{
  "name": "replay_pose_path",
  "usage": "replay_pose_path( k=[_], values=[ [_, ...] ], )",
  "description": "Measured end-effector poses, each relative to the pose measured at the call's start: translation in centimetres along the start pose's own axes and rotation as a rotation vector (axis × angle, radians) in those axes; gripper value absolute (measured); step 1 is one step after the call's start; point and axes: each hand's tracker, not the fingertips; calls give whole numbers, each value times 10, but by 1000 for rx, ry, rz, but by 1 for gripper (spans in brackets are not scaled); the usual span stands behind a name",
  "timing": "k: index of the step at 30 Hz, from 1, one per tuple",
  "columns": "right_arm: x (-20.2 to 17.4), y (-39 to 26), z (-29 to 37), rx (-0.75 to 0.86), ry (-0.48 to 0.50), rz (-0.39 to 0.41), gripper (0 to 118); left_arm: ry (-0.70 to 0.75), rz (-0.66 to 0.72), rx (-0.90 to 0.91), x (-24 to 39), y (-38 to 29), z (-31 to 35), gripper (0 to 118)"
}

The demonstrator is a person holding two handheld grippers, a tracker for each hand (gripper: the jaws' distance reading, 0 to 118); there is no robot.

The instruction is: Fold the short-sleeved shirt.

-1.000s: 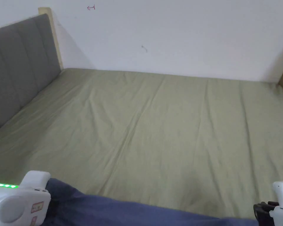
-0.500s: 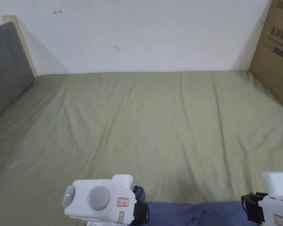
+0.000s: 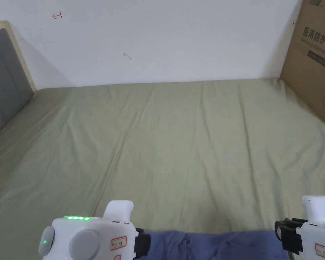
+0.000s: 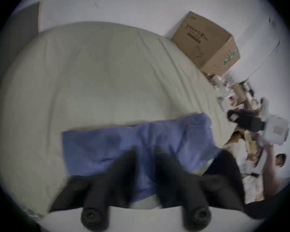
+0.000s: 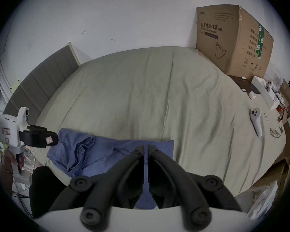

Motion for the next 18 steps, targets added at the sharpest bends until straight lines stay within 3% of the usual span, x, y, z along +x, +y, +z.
replay_pose_path(
  k=[9, 13, 18],
  values=[
    [3, -6, -6, -26, -10, 20, 3, -182, 74, -244, 25, -26, -99, 1],
    [8, -9, -7, -42, -14, 8, 3, -153, 65, -188, 35, -24, -96, 1],
    [9, -7, -5, -40, -16, 27, 3, -513, 202, -142, 12, -28, -57, 1]
  ],
)
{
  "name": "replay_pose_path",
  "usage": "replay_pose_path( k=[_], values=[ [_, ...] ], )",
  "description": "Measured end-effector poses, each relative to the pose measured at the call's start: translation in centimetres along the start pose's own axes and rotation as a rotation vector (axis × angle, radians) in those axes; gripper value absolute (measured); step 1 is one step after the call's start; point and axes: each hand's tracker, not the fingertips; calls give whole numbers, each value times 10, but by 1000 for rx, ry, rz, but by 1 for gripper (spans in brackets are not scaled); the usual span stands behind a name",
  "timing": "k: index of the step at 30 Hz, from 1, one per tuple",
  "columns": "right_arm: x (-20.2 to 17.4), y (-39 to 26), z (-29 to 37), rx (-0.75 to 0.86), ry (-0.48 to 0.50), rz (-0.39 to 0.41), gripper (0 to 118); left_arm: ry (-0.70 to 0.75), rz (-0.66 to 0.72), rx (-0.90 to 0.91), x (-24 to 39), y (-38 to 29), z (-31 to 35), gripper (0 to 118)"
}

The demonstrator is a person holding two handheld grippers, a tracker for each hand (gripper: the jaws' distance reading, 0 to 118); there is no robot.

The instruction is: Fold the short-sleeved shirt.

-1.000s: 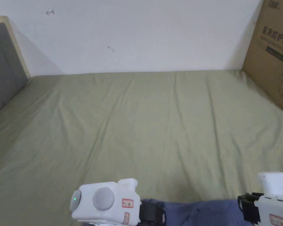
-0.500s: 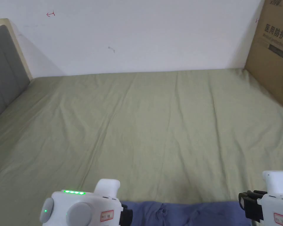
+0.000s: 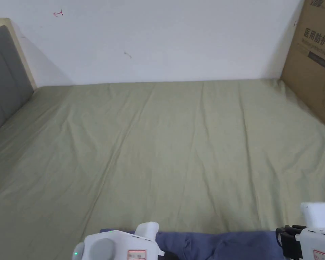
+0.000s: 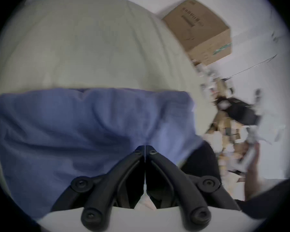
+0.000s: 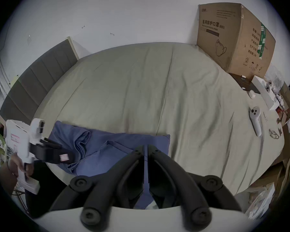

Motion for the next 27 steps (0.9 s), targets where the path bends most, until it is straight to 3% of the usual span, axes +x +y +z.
replay_pose_path(
  k=[4, 5, 6, 10, 13, 14, 15, 20, 25, 26, 27],
  values=[
    [2, 5, 5, 18, 4, 0, 3, 21, 37, 136, -31, 3, 65, 2],
    [3, 6, 7, 21, 4, -2, 3, 32, 68, 162, -46, 6, 82, 7],
    [3, 6, 8, 23, 4, -3, 3, 35, 106, 183, -63, 7, 98, 17],
    [2, 6, 7, 14, -2, 4, 3, 63, 263, 194, -121, 8, 141, 91],
    [-1, 8, 0, -4, -13, 7, 3, 61, 281, 186, -143, 2, 135, 100],
    [-2, 8, -3, -14, -11, 3, 3, 43, 310, 156, -150, 1, 126, 113],
    [-3, 9, -4, -22, -7, -1, 3, 9, 329, 138, -156, -1, 119, 118],
    [-15, 13, -10, -50, 21, -11, 3, -342, 467, 163, -174, 8, 84, 118],
    [-22, 18, -13, -58, 29, 10, 3, -358, 416, 118, -165, 12, 47, 118],
    [-22, 18, -13, -59, 34, 10, 3, -347, 417, 122, -162, 13, 46, 114],
    [-23, 18, -13, -59, 37, 11, 3, -319, 417, 130, -161, 14, 47, 95]
  ],
)
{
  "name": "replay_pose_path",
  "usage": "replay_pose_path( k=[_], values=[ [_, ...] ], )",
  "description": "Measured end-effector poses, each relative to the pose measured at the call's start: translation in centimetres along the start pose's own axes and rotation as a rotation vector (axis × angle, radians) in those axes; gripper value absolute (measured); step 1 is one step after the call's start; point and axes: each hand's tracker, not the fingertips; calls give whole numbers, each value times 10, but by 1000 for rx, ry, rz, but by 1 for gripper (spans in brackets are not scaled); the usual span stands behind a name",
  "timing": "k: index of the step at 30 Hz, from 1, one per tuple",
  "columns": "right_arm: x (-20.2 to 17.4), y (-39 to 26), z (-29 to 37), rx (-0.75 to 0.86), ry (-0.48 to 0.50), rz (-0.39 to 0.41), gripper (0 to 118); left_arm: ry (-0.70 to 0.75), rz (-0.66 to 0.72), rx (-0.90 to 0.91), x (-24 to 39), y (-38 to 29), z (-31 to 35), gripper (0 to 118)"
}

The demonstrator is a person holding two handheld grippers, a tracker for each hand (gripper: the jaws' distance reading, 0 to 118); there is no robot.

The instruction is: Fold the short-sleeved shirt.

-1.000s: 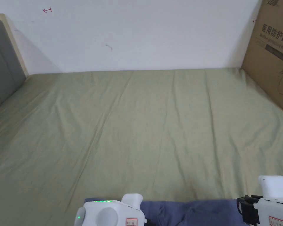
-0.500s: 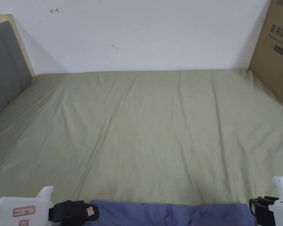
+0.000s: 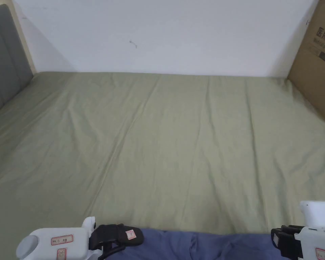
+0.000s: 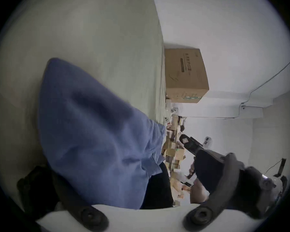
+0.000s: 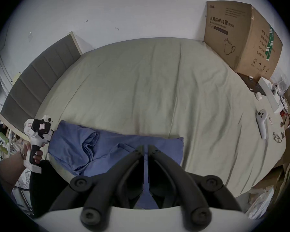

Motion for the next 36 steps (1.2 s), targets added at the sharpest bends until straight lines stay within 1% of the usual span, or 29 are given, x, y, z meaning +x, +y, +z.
replay_pose_path(
  k=[1, 2, 3, 4, 5, 7, 8, 9, 10, 13, 14, 16, 17, 19, 21, 23, 25, 26, 27, 28, 29, 30, 31, 32, 34, 36],
  values=[
    [-1, 0, 0, 0, 4, 2, 3, 60, -8, 17, 1, 0, 1, 36],
    [-1, 0, 0, -1, 7, 5, 3, 280, -31, 30, -1, -3, 2, 11],
    [-1, -1, 1, -1, 9, 8, 3, 437, -47, 27, -4, -6, -1, 10],
    [-1, -2, 1, -1, 11, 10, 3, 227, 49, 66, -5, -9, 2, 10],
    [-1, -2, 1, -2, 12, 12, 3, 241, 19, 101, 6, -15, 6, 10],
    [0, -3, 5, -4, 15, 3, 3, 396, -162, 105, 31, -25, 6, 10],
    [1, -3, 9, 1, 29, -9, 3, 428, -230, 114, 45, -31, 8, 10],
    [1, -3, 12, 12, 46, -16, 3, 458, -265, 134, 58, -35, 11, 10],
    [2, -3, 16, 23, 55, -14, 3, 538, -311, 156, 76, -42, 13, 10],
    [2, -2, 24, 40, 51, -1, 3, 888, -538, 279, 122, -56, 23, 10],
    [3, -2, 25, 48, 52, 2, 3, 984, -607, 303, 132, -58, 25, 10],
    [4, -2, 28, 60, 54, 5, 3, 1088, -690, 279, 146, -64, 19, 10],
    [5, -3, 29, 64, 56, 5, 3, 1100, -708, 259, 151, -66, 13, 10],
    [7, -4, 31, 71, 61, 0, 3, 1066, -718, 224, 162, -72, -2, 10],
    [9, -6, 34, 78, 66, -9, 3, 940, -697, 177, 175, -76, -22, 10],
    [13, -9, 37, 84, 71, -20, 3, 782, -619, 120, 185, -77, -54, 11],
    [16, -12, 40, 86, 71, -25, 3, 683, -573, 65, 187, -78, -83, 11],
    [19, -13, 42, 87, 68, -28, 3, 631, -548, 30, 186, -74, -104, 12],
    [21, -14, 43, 88, 65, -31, 3, 612, -527, -8, 185, -75, -119, 15],
    [23, -15, 44, 89, 60, -35, 3, 581, -514, -49, 183, -75, -137, 23],
    [27, -17, 45, 87, 54, -43, 3, 554, -501, -83, 179, -75, -158, 38],
    [29, -18, 46, 85, 50, -52, 3, 544, -489, -94, 175, -74, -171, 66],
    [32, -19, 46, 83, 49, -61, 3, 526, -457, -116, 170, -75, -185, 106],
    [35, -20, 47, 82, 51, -68, 3, 503, -429, -156, 166, -76, -196, 118],
    [38, -21, 48, 82, 47, -74, 3, 447, -427, -180, 166, -80, -205, 117],
    [40, -21, 50, 84, 39, -75, 3, 453, -442, -174, 173, -81, -201, 117]
  ],
)
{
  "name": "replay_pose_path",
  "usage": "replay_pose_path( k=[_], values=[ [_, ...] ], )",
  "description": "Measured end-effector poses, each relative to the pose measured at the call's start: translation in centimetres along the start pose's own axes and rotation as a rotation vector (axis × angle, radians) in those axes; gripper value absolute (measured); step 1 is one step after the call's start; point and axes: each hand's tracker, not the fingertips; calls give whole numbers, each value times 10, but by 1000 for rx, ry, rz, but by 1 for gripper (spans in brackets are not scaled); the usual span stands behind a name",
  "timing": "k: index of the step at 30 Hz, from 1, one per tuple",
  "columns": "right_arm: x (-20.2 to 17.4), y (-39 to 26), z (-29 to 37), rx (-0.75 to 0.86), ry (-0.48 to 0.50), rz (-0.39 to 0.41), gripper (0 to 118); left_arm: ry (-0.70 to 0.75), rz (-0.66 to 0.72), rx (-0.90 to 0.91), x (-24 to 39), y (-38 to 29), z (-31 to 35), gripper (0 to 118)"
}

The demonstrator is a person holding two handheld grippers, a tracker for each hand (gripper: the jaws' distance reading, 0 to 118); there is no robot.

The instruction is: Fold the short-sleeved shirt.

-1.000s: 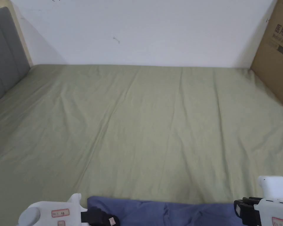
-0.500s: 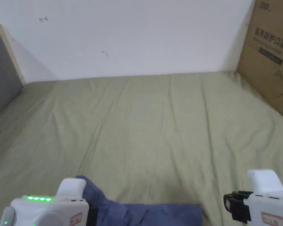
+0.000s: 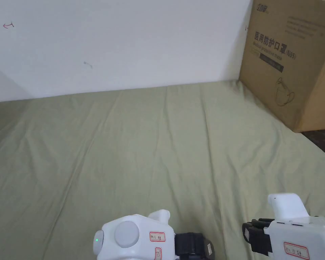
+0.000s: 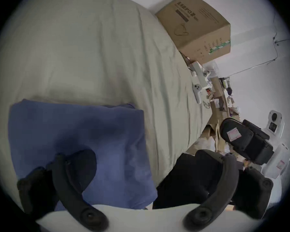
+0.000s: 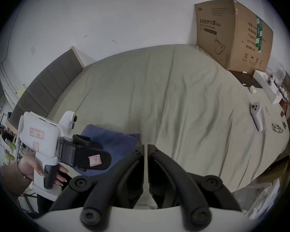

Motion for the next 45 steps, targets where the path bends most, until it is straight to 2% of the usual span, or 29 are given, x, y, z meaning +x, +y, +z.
replay_pose_path(
  k=[2, 3, 5, 6, 8, 11, 18, 23, 25, 28, 32, 35, 39, 41, 43, 45],
  values=[
    [3, 2, 1, 11, -2, -8, 3, 57, -61, 10, 1, -1, 16, 111],
    [5, 3, 0, 17, -1, -13, 3, 85, -97, 29, 1, -1, 25, 98],
    [6, 5, 0, 35, 4, -24, 3, 147, -169, 103, 3, -2, 48, 27],
    [6, 5, -1, 42, 6, -27, 3, 180, -187, 115, 4, -4, 55, 2],
    [7, 6, -2, 53, 11, -30, 3, 226, -225, 136, 7, -7, 61, 2],
    [6, 7, -4, 55, 16, -30, 3, 122, -198, 66, 4, -7, 47, 2],
    [6, 4, -2, 43, 11, -23, 3, 140, -162, -142, -8, -22, -51, 2],
    [11, 3, 3, 38, -6, -20, 3, -106, 11, -116, -12, -21, -50, 2],
    [14, 4, 4, 46, 3, -32, 3, -221, 0, -114, -7, -26, -37, 2],
    [18, 6, 5, 74, 65, -79, 3, -138, -100, 50, -1, -33, 12, 2],
    [10, 7, -9, 47, 168, -125, 3, 13, -102, 245, -26, -41, 85, 2],
    [-8, 1, -39, -58, 281, -132, 3, 102, -27, 318, -57, -44, 124, 2],
    [-32, -17, -93, -264, 402, -191, 3, 108, 117, 365, -98, -53, 146, 2],
    [-39, -29, -114, -356, 399, -177, 3, 96, 169, 366, -113, -59, 147, 2],
    [-39, -41, -126, -427, 325, -126, 3, 70, 207, 358, -123, -61, 142, 2],
    [-31, -48, -128, -432, 282, -94, 3, 36, 220, 345, -133, -62, 135, 2]
  ],
)
